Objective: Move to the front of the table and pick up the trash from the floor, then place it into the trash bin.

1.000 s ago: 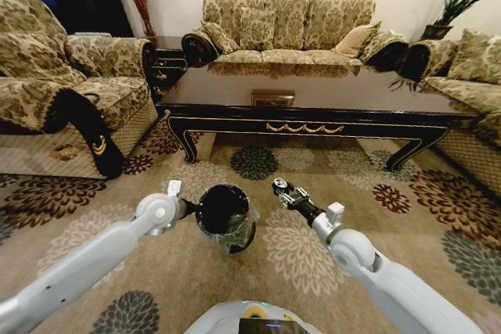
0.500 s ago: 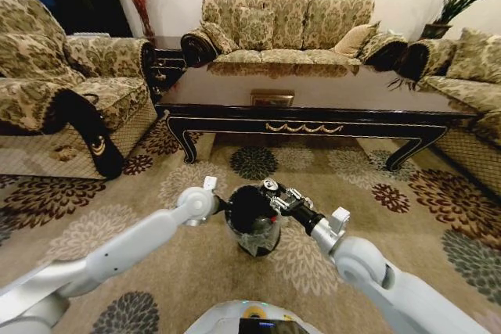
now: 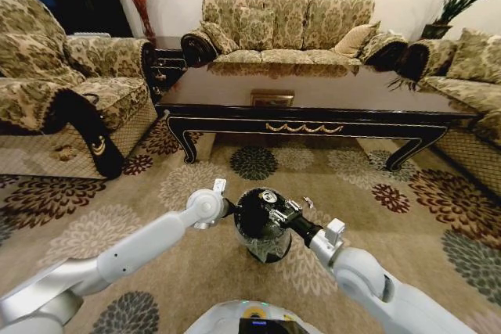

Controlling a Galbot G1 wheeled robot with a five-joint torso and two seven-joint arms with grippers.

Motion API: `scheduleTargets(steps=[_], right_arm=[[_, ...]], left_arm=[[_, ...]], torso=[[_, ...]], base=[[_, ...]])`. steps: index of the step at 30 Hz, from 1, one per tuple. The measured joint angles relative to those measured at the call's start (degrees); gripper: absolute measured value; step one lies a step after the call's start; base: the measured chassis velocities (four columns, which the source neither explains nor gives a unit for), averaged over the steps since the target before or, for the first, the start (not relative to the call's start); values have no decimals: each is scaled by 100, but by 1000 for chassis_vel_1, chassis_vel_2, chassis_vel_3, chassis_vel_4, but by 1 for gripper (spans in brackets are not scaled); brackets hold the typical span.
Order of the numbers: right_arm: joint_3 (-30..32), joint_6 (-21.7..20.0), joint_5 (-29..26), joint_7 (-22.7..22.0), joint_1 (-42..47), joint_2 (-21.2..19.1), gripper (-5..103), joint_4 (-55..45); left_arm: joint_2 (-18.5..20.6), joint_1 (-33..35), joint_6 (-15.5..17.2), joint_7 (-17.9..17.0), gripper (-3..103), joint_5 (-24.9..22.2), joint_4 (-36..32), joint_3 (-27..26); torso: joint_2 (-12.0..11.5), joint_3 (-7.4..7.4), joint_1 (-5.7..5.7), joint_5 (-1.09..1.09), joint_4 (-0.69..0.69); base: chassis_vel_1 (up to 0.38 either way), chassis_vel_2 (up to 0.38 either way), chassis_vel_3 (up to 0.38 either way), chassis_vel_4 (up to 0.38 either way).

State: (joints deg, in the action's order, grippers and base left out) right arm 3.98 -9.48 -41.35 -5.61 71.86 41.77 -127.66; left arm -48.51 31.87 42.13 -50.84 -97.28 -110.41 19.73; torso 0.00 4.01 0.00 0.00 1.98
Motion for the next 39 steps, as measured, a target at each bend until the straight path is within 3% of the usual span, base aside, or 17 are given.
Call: scheduleTargets(steps=[3, 4, 6, 10, 12, 14, 18, 22, 26, 39], right_arm=[[-15, -9, -1, -5, 0, 22, 46, 15], [-30, -17, -3, -8, -9, 38, 56, 28], [-39, -17, 0, -8, -18, 49, 56, 42], [-65, -8, 45, -11, -48, 122, 78, 110], [-66, -8, 48, -11, -49, 130, 78, 111], [-69, -6, 72, -7, -43, 197, 89, 111], [-27, 41, 61, -97, -34, 333, 99, 118], [22, 154, -176, -355, -72, 407, 100, 143], [146, 354, -204, -481, -170, 472, 100, 310], [162, 555, -200, -432, -260, 567, 100, 946]], left_arm=[[47, 26, 0, 1, 0, -5, -28, -27], [76, 59, 0, 1, 0, -2, -32, -50], [79, 89, 0, 1, 0, 9, -32, -82], [83, 172, 0, 2, 0, 48, -35, -179], [91, 176, 0, 3, 0, 49, -38, -180], [124, 181, 0, 4, 0, 50, -47, -196], [151, 229, 0, 15, 0, 65, -47, -291], [263, 357, 0, 52, 0, 119, -37, -437], [409, 661, 0, 142, 0, 202, 8, -909], [785, 1101, 0, 403, 0, 266, 76, -1745]], torso=[[0, 0, 0, 0, -1], [0, 0, 0, 1, 0], [0, 0, 0, 0, 0], [0, 0, 0, -1, -1], [0, 0, 0, -1, -1], [0, 0, 0, -1, 0], [0, 0, 0, -1, -1], [0, 0, 0, -1, -2], [0, 0, 0, -2, 0], [0, 0, 0, -1, 0]], base=[[0, 0, 0, 0], [0, 0, 0, 0], [0, 0, 0, 0], [0, 0, 0, 0], [0, 0, 0, 0], [0, 0, 0, 0], [0, 0, 0, 0], [0, 0, 0, 0], [0, 0, 0, 0], [0, 0, 0, 0]])
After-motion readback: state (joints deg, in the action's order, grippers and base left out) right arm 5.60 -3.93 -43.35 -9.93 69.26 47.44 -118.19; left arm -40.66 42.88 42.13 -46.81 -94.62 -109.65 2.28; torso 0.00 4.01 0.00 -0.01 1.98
